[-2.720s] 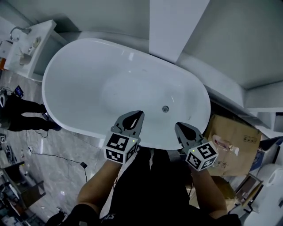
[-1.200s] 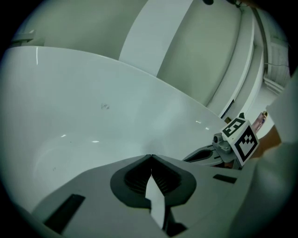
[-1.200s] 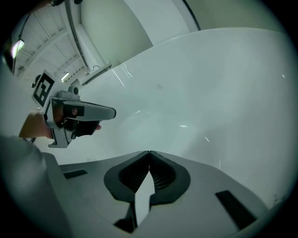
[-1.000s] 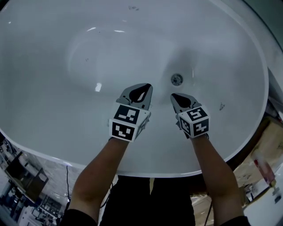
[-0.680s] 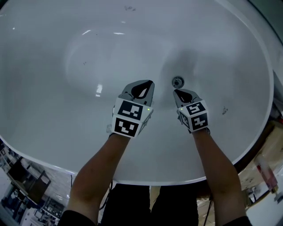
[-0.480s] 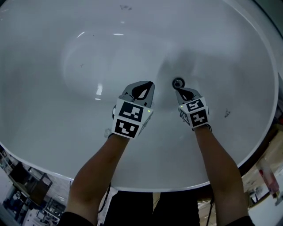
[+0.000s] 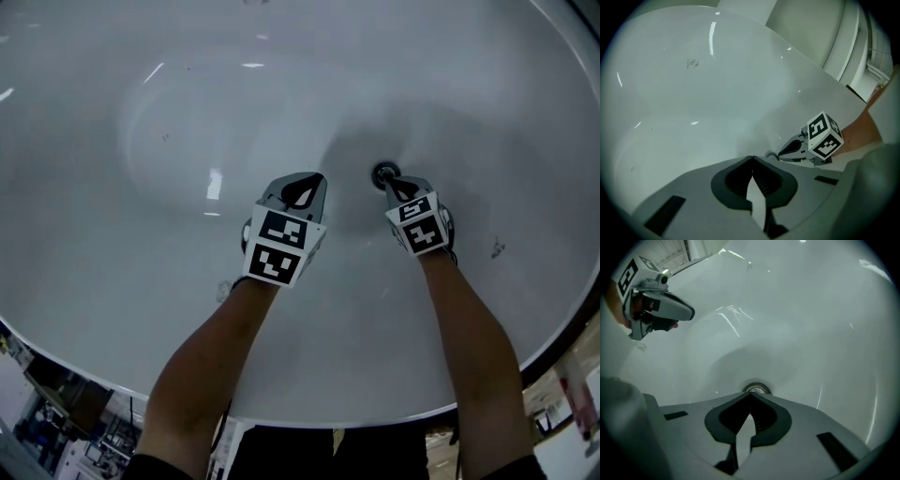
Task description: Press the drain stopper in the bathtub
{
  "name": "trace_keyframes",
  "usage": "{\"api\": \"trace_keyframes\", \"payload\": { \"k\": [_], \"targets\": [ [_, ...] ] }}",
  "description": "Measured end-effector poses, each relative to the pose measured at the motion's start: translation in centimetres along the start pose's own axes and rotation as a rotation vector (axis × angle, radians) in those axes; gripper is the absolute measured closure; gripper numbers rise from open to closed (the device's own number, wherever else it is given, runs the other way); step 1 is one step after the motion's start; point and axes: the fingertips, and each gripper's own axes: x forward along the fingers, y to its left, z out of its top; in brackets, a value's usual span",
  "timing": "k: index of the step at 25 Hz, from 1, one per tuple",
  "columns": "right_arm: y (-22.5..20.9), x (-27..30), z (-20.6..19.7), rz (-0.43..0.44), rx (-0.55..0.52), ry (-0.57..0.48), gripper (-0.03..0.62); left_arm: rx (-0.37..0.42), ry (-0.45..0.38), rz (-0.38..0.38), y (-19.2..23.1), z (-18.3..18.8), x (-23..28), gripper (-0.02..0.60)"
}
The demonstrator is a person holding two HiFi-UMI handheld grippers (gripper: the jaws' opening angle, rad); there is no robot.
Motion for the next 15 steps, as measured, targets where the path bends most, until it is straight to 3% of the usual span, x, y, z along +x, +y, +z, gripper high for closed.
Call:
{"api": "trace_keyframes", "payload": {
  "k": [6,11,15],
  "targets": [
    [-1.2,2.2,0.1,-0.014,0.006,-0.004,0.579,0.007,0.000,-0.003,0.2,0.6,1.6,0.568],
    [-1.2,3.5,-1.4,-0.038,-0.020,0.093,0.579,0.018,0.007,-0.009,0.3,0.5,1.9,0.568],
    [-1.2,3.7,-1.7,-0.053,-0.024,0.091,0.577,0.028,0.030,-0.013,0.1,-0.7,2.0,0.568]
  ]
}}
